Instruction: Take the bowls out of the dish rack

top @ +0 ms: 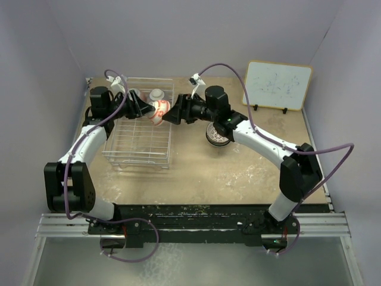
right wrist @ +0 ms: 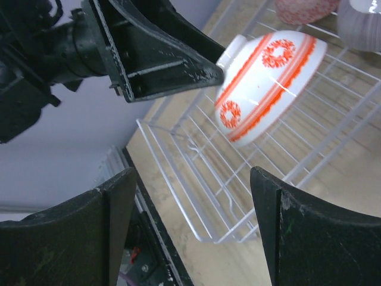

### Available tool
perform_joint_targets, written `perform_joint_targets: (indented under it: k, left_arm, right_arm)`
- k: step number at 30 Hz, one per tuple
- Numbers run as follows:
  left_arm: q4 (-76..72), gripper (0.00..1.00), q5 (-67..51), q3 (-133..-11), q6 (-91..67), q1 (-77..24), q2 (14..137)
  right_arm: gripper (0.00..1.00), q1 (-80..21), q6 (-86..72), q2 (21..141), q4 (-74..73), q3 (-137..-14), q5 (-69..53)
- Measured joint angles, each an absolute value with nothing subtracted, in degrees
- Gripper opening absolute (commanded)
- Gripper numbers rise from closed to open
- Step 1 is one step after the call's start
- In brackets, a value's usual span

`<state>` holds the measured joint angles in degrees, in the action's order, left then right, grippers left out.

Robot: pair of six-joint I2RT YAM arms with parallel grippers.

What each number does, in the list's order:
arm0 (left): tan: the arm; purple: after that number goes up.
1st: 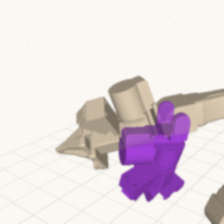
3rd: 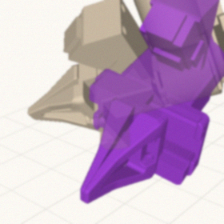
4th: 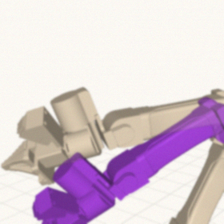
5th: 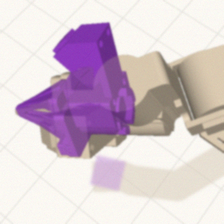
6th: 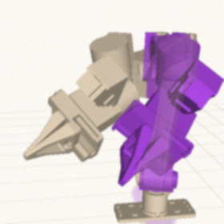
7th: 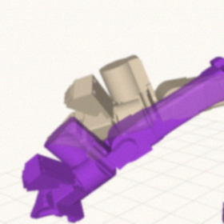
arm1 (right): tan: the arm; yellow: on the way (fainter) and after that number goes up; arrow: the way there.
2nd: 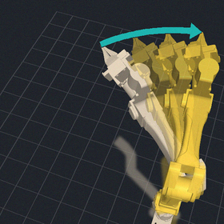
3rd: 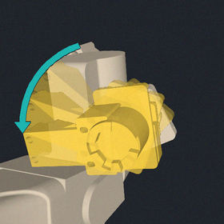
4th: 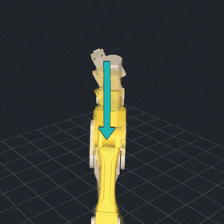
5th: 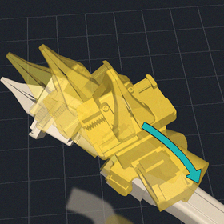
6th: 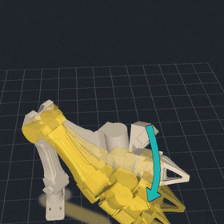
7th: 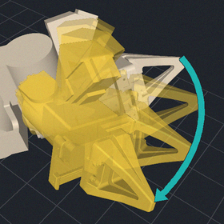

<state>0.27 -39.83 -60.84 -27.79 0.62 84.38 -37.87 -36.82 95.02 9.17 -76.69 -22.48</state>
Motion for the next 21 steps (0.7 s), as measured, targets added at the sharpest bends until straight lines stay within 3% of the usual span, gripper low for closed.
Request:
perform_joint_targets:
  k: [10,21]
  left_arm:
    - [-17.69,0.00,-50.54,-55.88,-38.85,1.80,84.38]
    - [-26.59,0.00,-54.00,-54.37,-44.36,2.61,84.38]
  right_arm:
    - [0.75,-37.32,-44.93,98.10,25.15,-73.93,-28.21]
    - [0.73,-34.68,-48.56,98.17,31.09,-71.07,-30.04]
